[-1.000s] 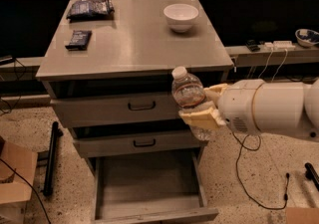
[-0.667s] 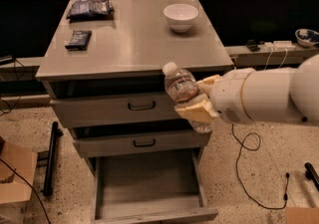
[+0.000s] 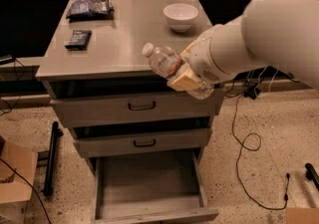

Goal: Pick water bottle from bottom drawer and place on counter

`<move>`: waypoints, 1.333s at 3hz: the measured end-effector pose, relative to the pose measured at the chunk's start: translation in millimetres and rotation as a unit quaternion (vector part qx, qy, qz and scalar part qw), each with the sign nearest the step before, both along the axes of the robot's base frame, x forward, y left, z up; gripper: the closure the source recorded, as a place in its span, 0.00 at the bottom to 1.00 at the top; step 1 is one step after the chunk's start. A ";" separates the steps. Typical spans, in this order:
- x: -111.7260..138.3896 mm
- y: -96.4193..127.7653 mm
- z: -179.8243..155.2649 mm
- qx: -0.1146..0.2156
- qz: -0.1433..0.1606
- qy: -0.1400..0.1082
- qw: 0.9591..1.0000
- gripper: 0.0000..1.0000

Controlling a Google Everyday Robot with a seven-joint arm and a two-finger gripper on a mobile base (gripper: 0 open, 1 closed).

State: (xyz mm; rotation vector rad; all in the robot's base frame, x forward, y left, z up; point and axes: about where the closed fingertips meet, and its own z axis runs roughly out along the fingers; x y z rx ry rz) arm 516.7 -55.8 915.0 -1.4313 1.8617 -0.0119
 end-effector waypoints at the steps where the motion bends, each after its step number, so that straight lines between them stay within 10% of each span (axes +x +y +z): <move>1: 32.0 21.6 10.8 -0.044 0.039 -0.011 0.998 1.00; 4: 130.9 66.4 9.5 -0.097 0.093 0.014 0.991 1.00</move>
Offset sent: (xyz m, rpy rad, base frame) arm 0.1047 0.0655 0.0242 -0.1949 -0.0270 0.2085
